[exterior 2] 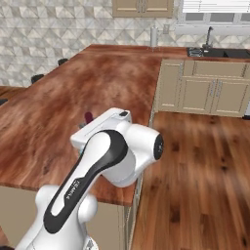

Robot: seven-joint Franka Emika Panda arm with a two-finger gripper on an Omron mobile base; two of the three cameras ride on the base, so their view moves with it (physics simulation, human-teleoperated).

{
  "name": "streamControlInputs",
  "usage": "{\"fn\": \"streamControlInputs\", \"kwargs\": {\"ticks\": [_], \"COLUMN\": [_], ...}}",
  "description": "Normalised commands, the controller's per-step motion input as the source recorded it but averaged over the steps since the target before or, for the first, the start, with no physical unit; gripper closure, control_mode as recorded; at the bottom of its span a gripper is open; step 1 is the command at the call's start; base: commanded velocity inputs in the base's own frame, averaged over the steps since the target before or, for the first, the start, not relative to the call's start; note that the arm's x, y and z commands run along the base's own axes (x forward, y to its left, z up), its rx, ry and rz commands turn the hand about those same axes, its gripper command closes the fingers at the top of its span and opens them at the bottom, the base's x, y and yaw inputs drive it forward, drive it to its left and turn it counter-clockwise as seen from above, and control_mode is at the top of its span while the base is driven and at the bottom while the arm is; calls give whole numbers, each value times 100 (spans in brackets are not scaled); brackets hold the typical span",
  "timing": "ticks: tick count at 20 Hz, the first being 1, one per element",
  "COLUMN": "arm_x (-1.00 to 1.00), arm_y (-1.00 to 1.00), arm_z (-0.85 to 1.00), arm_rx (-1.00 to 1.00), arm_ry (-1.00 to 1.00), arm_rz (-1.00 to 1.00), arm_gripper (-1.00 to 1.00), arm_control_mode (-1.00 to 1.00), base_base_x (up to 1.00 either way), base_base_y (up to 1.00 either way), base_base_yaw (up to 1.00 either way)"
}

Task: Move the drinks to the dining counter.

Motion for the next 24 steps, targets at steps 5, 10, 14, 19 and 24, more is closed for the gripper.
{"fn": "streamControlInputs", "kwargs": {"ticks": [5,10,14,19,24], "arm_x": [34,27,30,39,44], "arm_y": [0,0,0,-5,-12], "arm_z": [-19,-28,-29,-22,-26], "arm_rx": [0,0,0,5,8], "arm_ry": [0,0,-2,-1,-2], "arm_rz": [0,0,0,0,0], "arm_gripper": [100,100,100,100,100], "arm_control_mode": [-100,-100,-100,-100,-100], "base_base_x": [0,0,0,0,0], "base_base_y": [0,0,0,0,0], "base_base_yaw": [0,0,0,0,0]}}
